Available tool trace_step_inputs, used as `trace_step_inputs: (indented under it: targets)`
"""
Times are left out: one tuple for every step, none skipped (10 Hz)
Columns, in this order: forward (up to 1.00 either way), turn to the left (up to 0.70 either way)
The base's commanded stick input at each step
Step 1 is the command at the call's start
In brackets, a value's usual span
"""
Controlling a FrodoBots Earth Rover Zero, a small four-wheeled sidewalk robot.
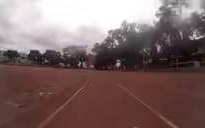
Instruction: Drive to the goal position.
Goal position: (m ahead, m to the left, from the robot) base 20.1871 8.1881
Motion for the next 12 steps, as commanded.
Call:
trace_step_inputs:
  targets:
    - [1.0, 0.0]
    - [1.0, 0.0]
    - [1.0, 0.0]
    - [1.0, 0.0]
    - [1.0, 0.0]
    - [1.0, 0.0]
    - [1.0, 0.0]
    - [1.0, 0.0]
    - [1.0, 0.0]
    - [1.0, 0.0]
    - [1.0, 0.0]
    - [1.0, 0.0]
